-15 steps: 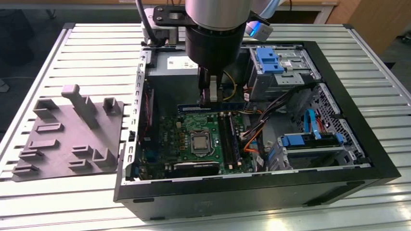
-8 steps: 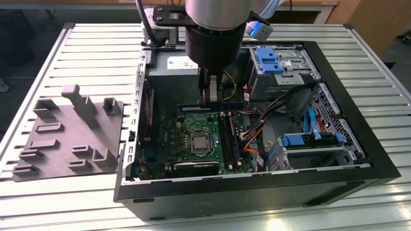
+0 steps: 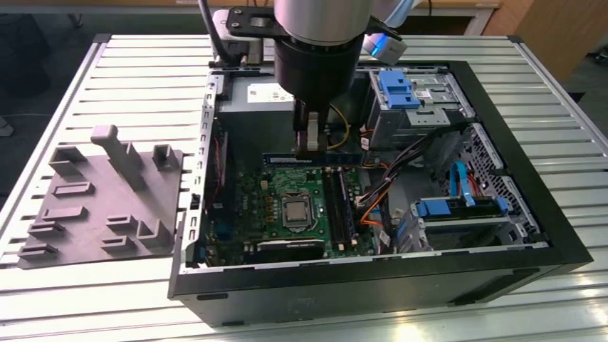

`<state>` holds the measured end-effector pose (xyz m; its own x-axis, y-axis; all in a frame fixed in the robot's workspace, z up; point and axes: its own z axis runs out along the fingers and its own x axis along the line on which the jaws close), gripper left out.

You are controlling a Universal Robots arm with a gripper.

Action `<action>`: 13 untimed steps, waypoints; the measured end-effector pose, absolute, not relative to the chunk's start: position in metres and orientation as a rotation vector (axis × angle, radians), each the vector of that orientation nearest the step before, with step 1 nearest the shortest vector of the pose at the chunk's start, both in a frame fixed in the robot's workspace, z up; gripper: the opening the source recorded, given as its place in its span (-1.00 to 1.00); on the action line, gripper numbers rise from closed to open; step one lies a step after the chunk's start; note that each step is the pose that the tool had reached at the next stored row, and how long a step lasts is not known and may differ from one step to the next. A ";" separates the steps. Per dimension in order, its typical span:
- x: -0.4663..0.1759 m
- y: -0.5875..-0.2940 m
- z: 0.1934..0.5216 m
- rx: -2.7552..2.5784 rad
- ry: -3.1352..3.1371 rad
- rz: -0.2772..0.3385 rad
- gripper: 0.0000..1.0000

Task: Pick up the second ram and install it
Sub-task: 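Insert the second ram into the second slot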

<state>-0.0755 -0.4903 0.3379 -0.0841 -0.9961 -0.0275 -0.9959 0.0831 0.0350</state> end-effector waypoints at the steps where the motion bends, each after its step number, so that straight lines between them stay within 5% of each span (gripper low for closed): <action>1: -0.076 -0.490 0.338 2.109 -2.323 -0.070 -0.77; 13: -0.076 -0.490 0.338 1.963 -2.451 -0.070 -0.77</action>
<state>-0.0755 -0.4903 0.3377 -0.2186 -0.9754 -0.0274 -0.9754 0.2177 0.0350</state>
